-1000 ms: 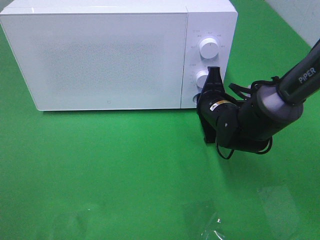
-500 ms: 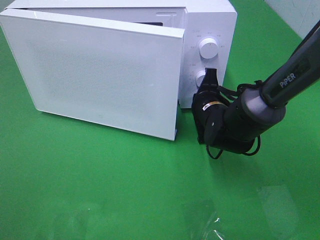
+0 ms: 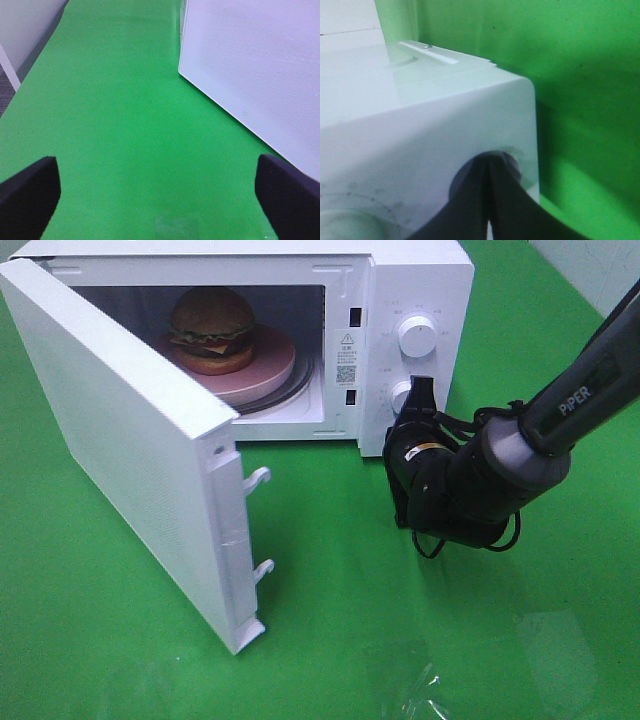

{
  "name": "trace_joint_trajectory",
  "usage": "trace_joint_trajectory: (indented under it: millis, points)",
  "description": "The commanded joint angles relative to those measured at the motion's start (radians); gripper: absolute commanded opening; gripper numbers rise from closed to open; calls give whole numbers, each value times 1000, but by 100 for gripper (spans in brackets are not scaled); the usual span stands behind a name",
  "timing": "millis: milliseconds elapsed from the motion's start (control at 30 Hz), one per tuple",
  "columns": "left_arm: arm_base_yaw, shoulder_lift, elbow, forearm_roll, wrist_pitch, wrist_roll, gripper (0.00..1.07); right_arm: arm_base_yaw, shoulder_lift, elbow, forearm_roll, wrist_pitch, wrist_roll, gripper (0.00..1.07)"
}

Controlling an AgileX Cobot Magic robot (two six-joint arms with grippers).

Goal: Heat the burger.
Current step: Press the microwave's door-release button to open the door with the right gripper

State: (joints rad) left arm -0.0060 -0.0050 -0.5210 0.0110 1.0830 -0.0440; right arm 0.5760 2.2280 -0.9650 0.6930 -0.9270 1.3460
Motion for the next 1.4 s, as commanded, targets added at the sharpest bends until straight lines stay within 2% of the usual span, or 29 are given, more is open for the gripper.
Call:
trace_joint_trajectory:
  millis: [33,267,500,900,1400]
  points:
    - [2,-5,4,-4,-14,-1,98,-52,-5,-112,-73,-435,5,0]
    - [2,-5,4,-4,-14,-1,98,-40,-9,-86,-74,-362,28,0]
    - [2,-5,4,-4,-14,-1,98,-12,-46,-12,-85,-242,60,0]
    - [2,-5,4,-4,-14,-1,98,30,-88,103,-130,-160,96,1]
    - [2,-5,4,-4,-14,-1,98,42,-195,238,-272,9,124,1]
